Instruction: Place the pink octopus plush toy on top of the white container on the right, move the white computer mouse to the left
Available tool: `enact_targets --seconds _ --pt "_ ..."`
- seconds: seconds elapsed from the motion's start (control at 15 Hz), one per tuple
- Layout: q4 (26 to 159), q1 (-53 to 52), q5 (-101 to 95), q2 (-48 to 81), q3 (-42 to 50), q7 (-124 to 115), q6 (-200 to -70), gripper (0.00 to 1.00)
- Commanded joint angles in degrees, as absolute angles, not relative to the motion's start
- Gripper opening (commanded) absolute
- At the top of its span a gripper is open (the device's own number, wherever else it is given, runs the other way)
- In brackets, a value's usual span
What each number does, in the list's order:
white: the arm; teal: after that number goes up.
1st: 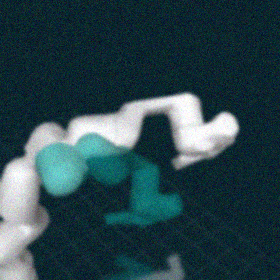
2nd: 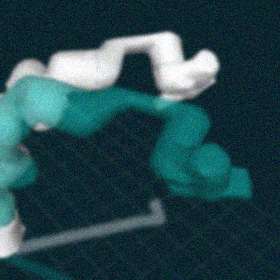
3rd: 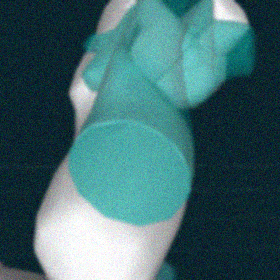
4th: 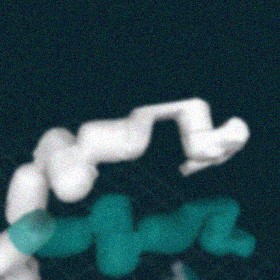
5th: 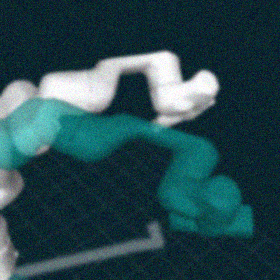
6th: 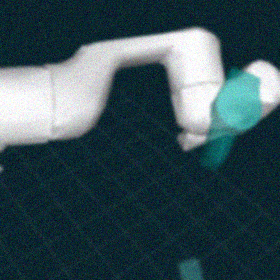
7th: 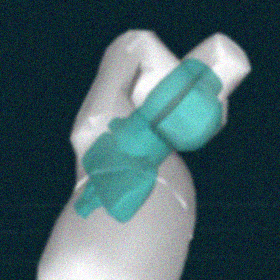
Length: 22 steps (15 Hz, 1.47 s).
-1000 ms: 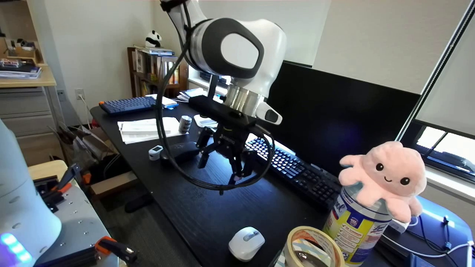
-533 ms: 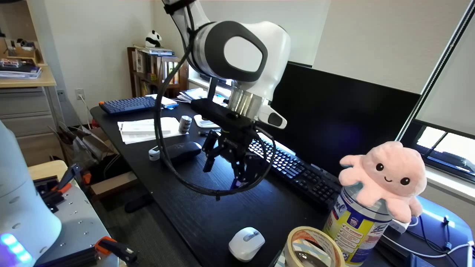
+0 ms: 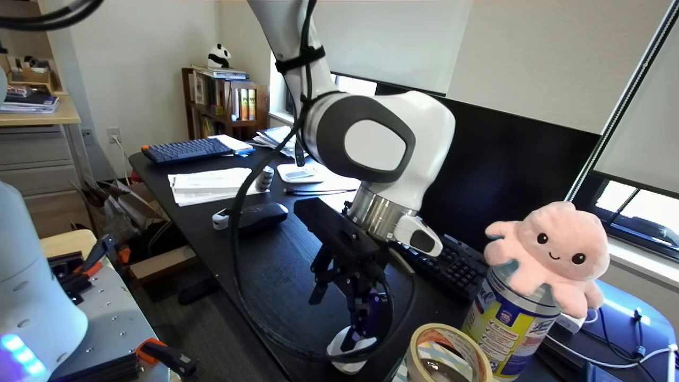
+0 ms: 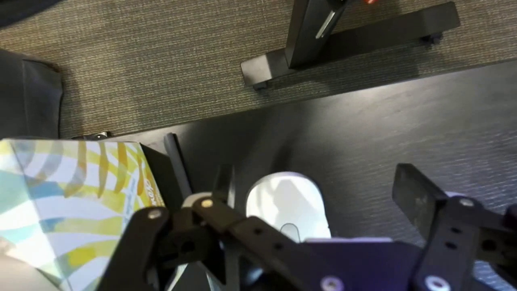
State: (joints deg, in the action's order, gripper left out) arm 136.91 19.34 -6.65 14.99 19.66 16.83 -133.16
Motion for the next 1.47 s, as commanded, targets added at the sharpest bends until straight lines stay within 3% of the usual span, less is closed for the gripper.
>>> enact_targets --seconds 0.0,0.8,0.87,0.93,1.27,1.4 --pt "132.62 21.28 -3.18 21.55 17.26 17.73 -137.60 1.00" --pt "128.94 22.56 -2.90 29.05 14.36 18.16 -144.12 1.00" --pt "129.37 22.65 -2.84 28.66 14.06 18.75 -144.38 0.75" --pt "129.60 22.92 -2.58 28.43 13.57 19.69 -144.72 0.74" --pt "130.69 22.90 -2.50 27.34 12.60 20.73 -145.19 0.41" --pt "131.41 22.73 -2.71 26.50 12.37 21.23 -145.03 0.41"
